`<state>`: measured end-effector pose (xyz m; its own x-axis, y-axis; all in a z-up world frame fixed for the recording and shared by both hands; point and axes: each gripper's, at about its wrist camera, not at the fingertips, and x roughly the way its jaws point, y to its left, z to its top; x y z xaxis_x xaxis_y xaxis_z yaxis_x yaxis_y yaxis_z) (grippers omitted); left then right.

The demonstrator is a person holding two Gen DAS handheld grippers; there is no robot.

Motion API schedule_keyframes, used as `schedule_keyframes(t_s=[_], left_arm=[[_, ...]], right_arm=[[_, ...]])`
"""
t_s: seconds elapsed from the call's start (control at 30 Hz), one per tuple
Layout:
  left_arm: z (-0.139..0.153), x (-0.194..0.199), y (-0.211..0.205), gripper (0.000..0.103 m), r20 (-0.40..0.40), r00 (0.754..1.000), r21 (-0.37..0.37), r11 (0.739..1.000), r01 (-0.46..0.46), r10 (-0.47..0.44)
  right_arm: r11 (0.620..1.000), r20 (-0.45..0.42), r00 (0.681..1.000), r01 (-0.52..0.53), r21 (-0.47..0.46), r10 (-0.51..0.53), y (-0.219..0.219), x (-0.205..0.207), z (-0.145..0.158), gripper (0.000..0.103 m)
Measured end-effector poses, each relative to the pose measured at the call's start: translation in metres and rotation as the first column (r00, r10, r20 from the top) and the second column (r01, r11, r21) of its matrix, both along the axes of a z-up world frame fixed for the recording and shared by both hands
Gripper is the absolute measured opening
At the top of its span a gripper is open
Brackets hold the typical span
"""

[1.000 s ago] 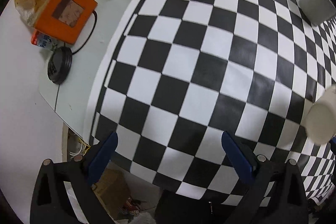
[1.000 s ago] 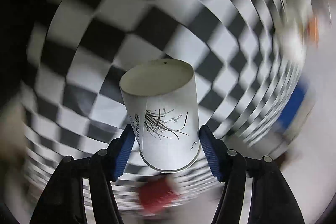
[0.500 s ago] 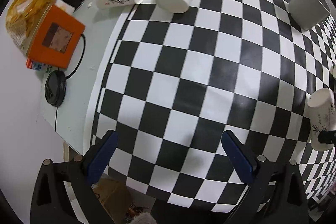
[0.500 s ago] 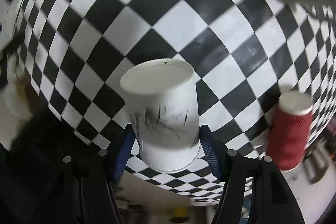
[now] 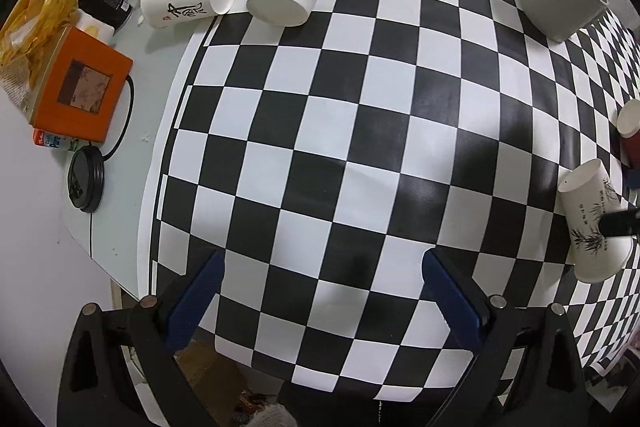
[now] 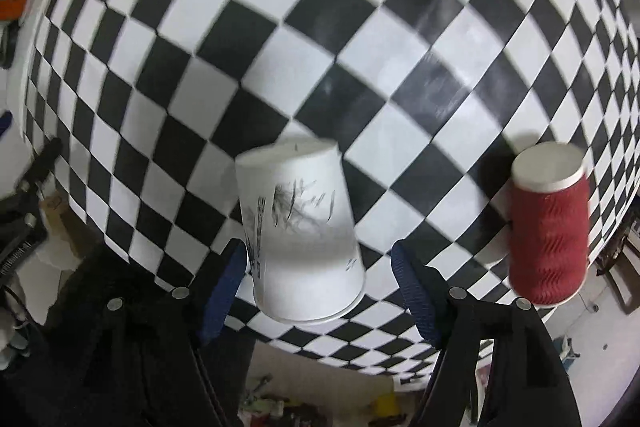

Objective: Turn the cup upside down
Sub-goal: 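Carry the white cup opening-down with the right gripper toward the grey mug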

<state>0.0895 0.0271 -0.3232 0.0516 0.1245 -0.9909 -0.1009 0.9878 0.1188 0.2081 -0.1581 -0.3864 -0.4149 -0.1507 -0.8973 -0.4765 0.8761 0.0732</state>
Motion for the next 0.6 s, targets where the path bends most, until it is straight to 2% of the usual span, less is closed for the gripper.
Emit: schedule_keyframes(t_s=[0.1,0.17,0.2,0.23,0.33,0.4,0.5,0.6], left_arm=[[0.0,0.0,-0.001,0.101,-0.006,1.0,0.0,1.0,0.006,-0.006],[0.001,0.001,-0.003,0.101,-0.009,1.0,0.003,1.0,0.008,-0.008],[0.002,0.001,-0.002,0.101,-0.009,1.0,0.004,1.0,0.009,-0.009],[0.003,0.002,-0.002,0.101,-0.007,1.0,0.003,1.0,0.008,-0.008],[0.005,0.007,0.0,0.101,0.001,1.0,-0.012,1.0,0.0,0.0],[0.005,0.011,0.002,0.101,0.007,1.0,-0.038,0.999,-0.013,0.013],[0.001,0.022,-0.001,0.101,0.011,1.0,-0.07,0.997,-0.022,0.023],[-0.005,0.033,-0.008,0.101,0.017,1.0,-0.067,0.998,-0.002,0.003]], right_arm=[[1.0,0.01,1.0,0.001,0.031,-0.002,0.006,0.004,0.002,0.076],[0.998,-0.01,1.0,0.01,0.061,-0.01,0.017,0.006,-0.001,0.067],[0.998,-0.014,1.0,0.014,0.069,-0.013,0.018,0.005,-0.003,0.056],[0.997,-0.012,1.0,0.019,0.071,-0.018,0.019,0.003,-0.004,0.056],[0.989,0.057,0.996,0.065,0.132,-0.073,0.024,0.007,0.01,0.056],[0.976,0.135,0.982,0.105,0.188,-0.132,0.022,0.011,0.028,0.056],[0.943,0.291,0.924,0.161,0.293,-0.248,0.014,0.016,0.053,0.056],[0.904,0.464,0.806,0.194,0.38,-0.368,0.003,0.012,0.071,0.055]])
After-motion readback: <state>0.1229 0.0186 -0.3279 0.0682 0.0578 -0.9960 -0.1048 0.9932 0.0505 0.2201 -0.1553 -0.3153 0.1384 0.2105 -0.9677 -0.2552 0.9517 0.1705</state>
